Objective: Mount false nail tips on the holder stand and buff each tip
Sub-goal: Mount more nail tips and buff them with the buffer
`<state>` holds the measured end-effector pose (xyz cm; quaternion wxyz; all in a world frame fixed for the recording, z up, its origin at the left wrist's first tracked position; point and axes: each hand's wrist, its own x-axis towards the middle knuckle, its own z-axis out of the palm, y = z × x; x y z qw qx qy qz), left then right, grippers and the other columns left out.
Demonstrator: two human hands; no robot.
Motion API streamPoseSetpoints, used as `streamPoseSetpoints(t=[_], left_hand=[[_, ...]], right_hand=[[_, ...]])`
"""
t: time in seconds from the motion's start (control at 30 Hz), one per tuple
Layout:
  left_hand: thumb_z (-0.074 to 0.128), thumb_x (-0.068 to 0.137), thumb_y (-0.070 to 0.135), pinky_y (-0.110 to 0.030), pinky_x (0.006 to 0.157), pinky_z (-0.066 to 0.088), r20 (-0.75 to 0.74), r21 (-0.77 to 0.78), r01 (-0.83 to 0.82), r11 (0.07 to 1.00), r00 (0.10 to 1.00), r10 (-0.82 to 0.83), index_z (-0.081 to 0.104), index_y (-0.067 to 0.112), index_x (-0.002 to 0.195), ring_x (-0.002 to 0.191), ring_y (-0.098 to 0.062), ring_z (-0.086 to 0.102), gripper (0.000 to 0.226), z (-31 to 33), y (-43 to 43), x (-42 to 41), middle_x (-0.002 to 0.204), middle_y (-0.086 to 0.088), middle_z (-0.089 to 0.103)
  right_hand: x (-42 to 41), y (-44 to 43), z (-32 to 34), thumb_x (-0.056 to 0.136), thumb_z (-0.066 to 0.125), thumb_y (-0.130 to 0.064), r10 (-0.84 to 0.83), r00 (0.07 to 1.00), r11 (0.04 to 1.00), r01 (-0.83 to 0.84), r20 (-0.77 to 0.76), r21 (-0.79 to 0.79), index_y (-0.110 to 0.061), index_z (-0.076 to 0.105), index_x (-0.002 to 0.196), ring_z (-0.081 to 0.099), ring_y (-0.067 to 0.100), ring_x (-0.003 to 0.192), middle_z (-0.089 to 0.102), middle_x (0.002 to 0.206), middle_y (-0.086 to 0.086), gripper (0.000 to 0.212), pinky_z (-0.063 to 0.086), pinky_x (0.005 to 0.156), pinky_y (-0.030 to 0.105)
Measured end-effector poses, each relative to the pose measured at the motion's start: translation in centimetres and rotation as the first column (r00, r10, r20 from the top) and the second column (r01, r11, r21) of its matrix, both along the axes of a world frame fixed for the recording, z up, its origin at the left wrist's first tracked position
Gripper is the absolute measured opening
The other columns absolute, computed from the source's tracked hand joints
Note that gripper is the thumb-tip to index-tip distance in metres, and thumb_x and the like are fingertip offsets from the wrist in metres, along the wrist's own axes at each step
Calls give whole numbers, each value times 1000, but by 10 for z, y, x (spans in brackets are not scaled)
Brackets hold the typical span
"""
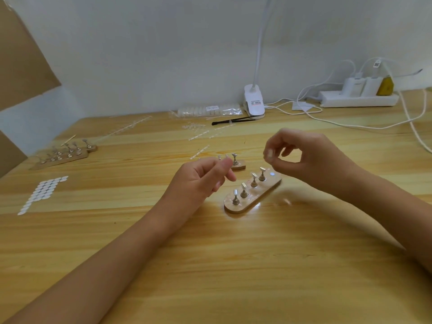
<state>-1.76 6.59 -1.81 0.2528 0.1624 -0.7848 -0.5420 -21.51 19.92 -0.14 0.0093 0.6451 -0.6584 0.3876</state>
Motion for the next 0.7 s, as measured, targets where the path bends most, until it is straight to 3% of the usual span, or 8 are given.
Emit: streamPoseSetpoints(t=[0.13,0.27,0.37,0.4,0.5,0.7], left_hand=[[60,91,54,-10,54,37,-4,12,27,1000,1000,-27,76,24,88,51,-2,38,35,2,1,1,60,5,43],[59,79,59,-11,54,35,1,27,84,996,996,-84,76,31,81,53,-2,39,33,4,4,1,60,7,45],[61,77,58,-15,56,34,16,18,113,993,993,-113,76,30,78,58,-6,41,32,4,5,0,71,-17,54],[62,76,58,-15,56,34,17,19,119,993,993,-120,76,30,78,59,-7,41,31,4,5,1,71,-17,54],[71,81,47,-9,56,35,7,29,145,989,989,-146,75,27,82,55,1,45,21,3,5,2,59,16,53],[67,79,40,-8,55,36,16,39,118,992,993,-119,73,14,91,54,2,46,29,3,6,3,59,20,51]], right_hand=[[25,-3,2,85,69,-20,129,990,989,-124,53,-81,-8,70,91,62,15,92,67,94,-1,13,50,82,27],[40,-3,-1,85,74,-17,166,986,983,-167,-26,-77,-10,72,90,58,22,102,64,100,0,9,45,90,33],[44,-3,-4,85,74,-14,174,980,980,-182,-99,-78,-9,73,91,56,27,103,63,101,1,8,41,93,30],[45,-3,-5,85,72,-15,174,979,980,-183,-110,-76,-9,73,91,55,26,102,63,102,1,8,39,94,27],[45,-3,-5,88,69,-16,147,981,985,-157,-127,-69,-10,75,92,53,25,102,63,103,2,9,36,94,21],[46,-2,-7,88,71,-14,129,983,988,-139,-130,-71,-13,75,98,52,23,102,62,103,2,12,36,94,19]])
